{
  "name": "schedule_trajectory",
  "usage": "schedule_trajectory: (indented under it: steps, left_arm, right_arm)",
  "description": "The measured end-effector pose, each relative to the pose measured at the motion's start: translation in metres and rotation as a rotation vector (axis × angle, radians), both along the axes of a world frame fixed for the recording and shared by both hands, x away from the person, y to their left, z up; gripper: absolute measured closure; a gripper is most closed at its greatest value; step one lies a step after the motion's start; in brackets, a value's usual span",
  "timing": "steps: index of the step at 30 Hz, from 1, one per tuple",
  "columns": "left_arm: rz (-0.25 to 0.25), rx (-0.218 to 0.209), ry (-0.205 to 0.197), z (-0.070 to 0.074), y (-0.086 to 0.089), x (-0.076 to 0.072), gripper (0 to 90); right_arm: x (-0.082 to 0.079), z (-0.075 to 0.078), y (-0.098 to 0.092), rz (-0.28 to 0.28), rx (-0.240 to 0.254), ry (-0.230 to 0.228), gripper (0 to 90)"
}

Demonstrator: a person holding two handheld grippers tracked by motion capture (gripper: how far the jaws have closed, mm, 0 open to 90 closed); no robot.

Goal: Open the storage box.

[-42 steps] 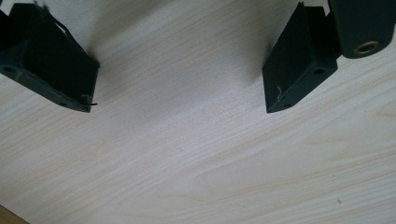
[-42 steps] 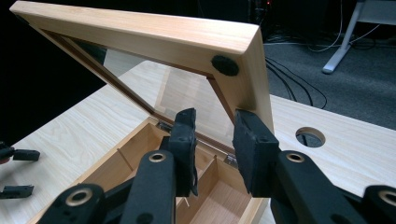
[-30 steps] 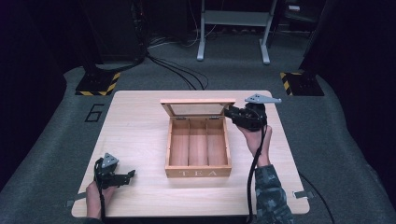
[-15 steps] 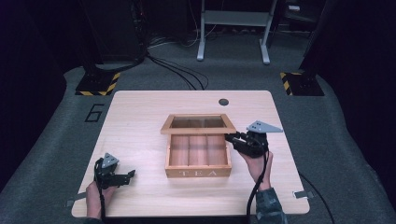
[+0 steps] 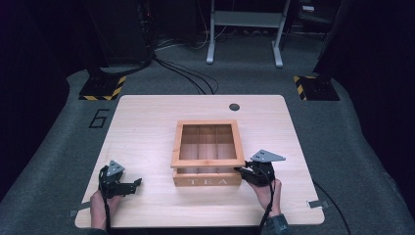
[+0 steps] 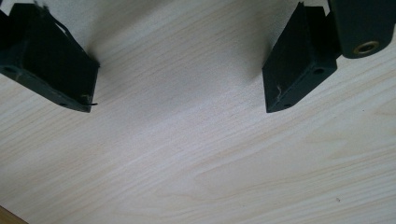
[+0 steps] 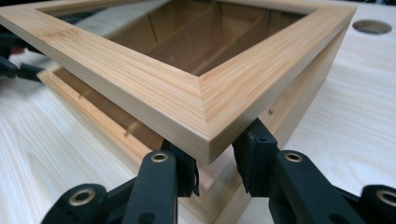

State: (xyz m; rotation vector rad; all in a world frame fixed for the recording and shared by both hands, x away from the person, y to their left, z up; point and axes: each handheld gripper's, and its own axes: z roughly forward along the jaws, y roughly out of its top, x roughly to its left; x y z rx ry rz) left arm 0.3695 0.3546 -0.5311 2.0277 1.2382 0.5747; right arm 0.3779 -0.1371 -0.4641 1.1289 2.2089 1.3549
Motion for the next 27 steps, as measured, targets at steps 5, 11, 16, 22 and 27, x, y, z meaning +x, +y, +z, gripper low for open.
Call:
schedule_trajectory:
  steps: [5,11,16,22,27]
  left_arm:
    - [-0.002,0.001,0.005,0.001,0.0,0.0,10.3]
    - [-0.002,0.001,0.005,0.001,0.0,0.0,10.3]
    - [-0.001,0.001,0.005,0.0,0.0,-0.001,10.3]
    - [-0.001,-0.001,0.005,0.0,0.0,0.0,10.3]
    - [-0.001,0.0,0.004,0.0,0.0,0.0,10.3]
  right_arm:
    - [-0.006,-0.004,-0.002,-0.001,-0.011,-0.007,69.7]
    - [-0.02,-0.006,-0.012,-0.006,-0.031,-0.007,66.7]
    - [-0.034,-0.03,-0.03,-0.025,-0.088,0.048,52.0]
    - [-0.037,-0.046,-0.049,-0.138,-0.12,0.071,26.6]
    - [-0.038,-0.056,-0.06,-0.203,-0.173,0.08,16.7]
